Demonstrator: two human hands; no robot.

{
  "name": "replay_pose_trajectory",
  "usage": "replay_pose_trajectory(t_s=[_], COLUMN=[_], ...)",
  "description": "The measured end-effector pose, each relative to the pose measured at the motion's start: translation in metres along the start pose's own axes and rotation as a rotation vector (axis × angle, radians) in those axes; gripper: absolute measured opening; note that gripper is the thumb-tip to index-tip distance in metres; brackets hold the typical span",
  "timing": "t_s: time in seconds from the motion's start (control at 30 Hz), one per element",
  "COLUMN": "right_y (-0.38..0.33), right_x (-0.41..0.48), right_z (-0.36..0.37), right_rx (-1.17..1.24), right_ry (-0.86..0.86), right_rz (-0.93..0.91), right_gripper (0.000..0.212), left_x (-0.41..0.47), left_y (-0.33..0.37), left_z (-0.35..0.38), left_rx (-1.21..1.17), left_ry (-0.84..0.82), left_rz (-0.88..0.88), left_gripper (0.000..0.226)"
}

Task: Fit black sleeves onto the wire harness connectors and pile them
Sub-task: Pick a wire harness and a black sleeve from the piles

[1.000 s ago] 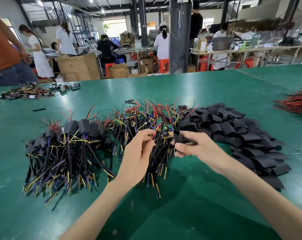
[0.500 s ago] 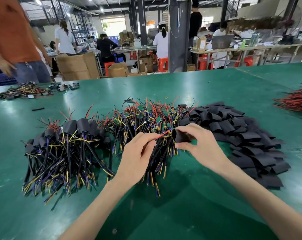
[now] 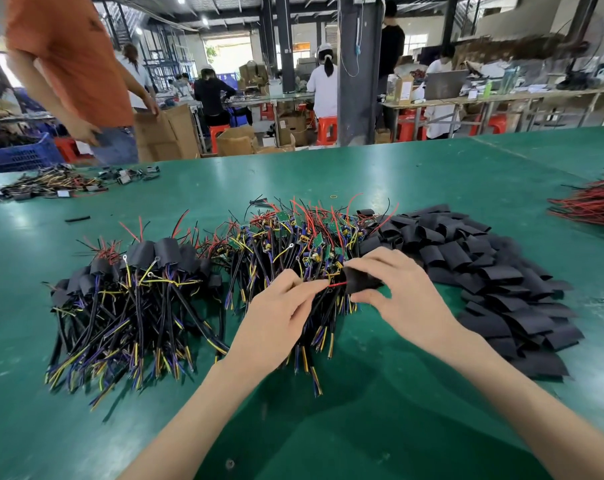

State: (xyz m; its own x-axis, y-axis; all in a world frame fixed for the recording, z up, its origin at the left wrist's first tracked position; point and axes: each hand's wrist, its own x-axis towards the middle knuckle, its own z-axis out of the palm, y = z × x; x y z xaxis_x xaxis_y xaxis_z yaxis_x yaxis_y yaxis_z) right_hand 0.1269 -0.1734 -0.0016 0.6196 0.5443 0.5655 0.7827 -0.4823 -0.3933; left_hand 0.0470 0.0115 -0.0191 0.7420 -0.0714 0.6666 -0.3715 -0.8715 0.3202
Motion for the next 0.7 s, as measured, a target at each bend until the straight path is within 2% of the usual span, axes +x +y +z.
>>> replay_pose_trajectory(t_s=[0.1, 0.2, 0.27, 0.37, 0.47, 0.57, 0.7], right_y=[-0.006, -0.019, -0.027, -0.030, -0.028, -0.021, -0.002], right_x=[-0.004, -0.007, -0.011, -0.016, -0.018, -0.012, -0.007], right_z=[0.006, 0.015, 0.019, 0.026, 0.029, 0.024, 0.014], right_rx=[-0.378, -0.504, -0.528, -0.540, -0.506, -0.426, -0.382], right_ry=[0.000, -0.110, -0.204, -0.349, -0.367, -0.360, -0.309], right_rz=[-0.201, -0.309, -0.289, -0.255, -0.232, -0.114, 0.022], right_gripper=[0.041, 0.044, 0.047, 0.050, 0.039, 0.036, 0.030], left_x=[-0.001, -0.002, -0.003, -0.003, -0.002, -0.002, -0.003], left_y=[0.004, 0.006, 0.006, 0.008, 0.006, -0.003, -0.017], left_z=[0.005, 0.008, 0.009, 0.008, 0.004, -0.002, -0.012], left_rx=[-0.086, -0.295, -0.338, -0.356, -0.394, -0.428, -0.317], left_ry=[-0.029, -0.012, -0.009, -0.031, -0.130, -0.287, -0.431], left_rz=[-0.034, -0.176, -0.213, -0.190, -0.192, -0.232, -0.270], left_gripper=[0.024, 0.045, 0.046, 0.032, 0.034, 0.047, 0.054])
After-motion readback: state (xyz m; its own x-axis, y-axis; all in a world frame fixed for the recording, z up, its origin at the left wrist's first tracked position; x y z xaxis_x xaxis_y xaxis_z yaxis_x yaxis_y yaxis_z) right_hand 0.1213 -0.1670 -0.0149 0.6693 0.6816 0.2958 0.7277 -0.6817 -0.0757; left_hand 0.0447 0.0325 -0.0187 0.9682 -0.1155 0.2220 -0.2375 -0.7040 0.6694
